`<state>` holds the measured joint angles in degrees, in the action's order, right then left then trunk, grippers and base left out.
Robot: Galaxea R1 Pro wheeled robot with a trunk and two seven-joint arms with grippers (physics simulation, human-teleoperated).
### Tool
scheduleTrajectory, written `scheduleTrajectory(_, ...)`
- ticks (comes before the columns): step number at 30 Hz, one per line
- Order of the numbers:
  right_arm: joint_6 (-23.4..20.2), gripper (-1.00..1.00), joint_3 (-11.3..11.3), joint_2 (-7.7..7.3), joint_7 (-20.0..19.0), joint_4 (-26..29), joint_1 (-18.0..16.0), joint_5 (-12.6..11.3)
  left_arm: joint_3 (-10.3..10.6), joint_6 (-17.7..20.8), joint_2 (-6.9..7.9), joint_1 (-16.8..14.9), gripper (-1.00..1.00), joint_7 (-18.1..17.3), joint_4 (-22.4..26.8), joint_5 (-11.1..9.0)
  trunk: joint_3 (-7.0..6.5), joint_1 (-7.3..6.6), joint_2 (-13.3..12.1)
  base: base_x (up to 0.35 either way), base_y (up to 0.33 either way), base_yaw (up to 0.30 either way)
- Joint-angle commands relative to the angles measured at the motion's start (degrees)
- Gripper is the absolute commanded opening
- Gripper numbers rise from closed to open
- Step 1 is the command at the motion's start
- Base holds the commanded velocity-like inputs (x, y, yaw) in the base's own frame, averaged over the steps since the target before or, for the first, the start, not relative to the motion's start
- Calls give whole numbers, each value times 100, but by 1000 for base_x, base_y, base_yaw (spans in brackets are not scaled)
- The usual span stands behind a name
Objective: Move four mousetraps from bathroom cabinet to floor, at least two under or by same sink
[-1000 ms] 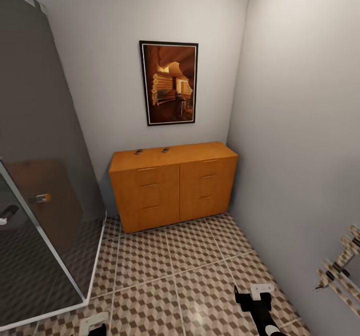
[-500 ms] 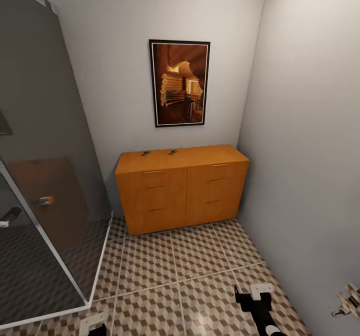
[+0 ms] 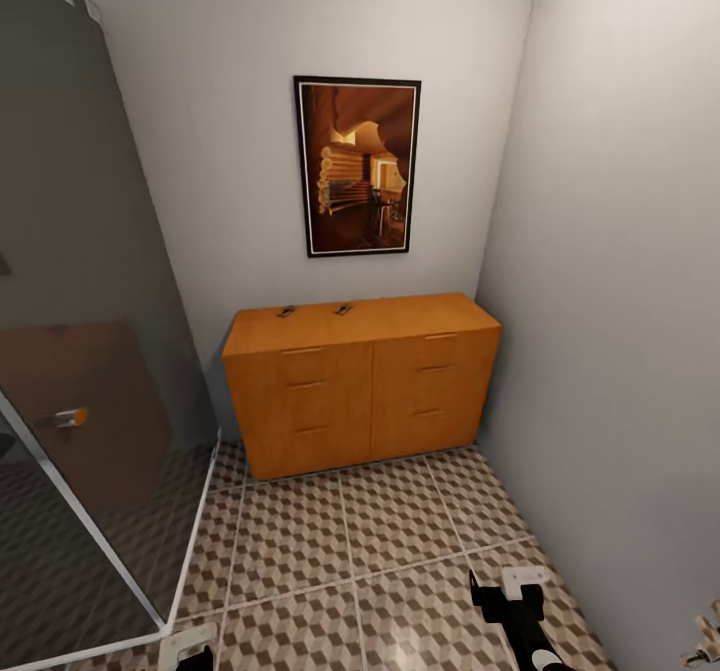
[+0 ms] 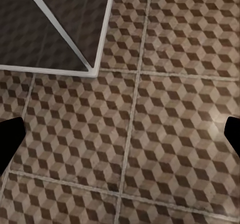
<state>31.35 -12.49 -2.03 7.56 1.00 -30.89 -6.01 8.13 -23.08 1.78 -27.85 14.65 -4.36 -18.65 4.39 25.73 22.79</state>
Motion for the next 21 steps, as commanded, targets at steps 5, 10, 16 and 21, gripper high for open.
scheduleTrajectory(5, 22, 100, -52, 1, 8, -4, -5, -58, 47, -30, -3, -10, 100, 8, -21, -32, 13, 5, 13, 158, 0, 0)
scheduleTrajectory(10, 20, 100, -52, 1, 8, -4, -5, -58, 48, -31, -3, -10, 100, 11, -21, -32, 13, 5, 13, 158, 0, 0)
scheduleTrajectory(16, 12, 100, -53, 6, 8, -4, -5, -58, 48, -30, -3, -10, 100, 10, -22, -31, 13, 5, 13, 158, 0, 0)
scheduleTrajectory(21, 5, 100, -58, 9, 8, -4, -5, -58, 48, -30, -3, -11, 100, 8, -21, -30, 13, 5, 13, 165, 0, 3)
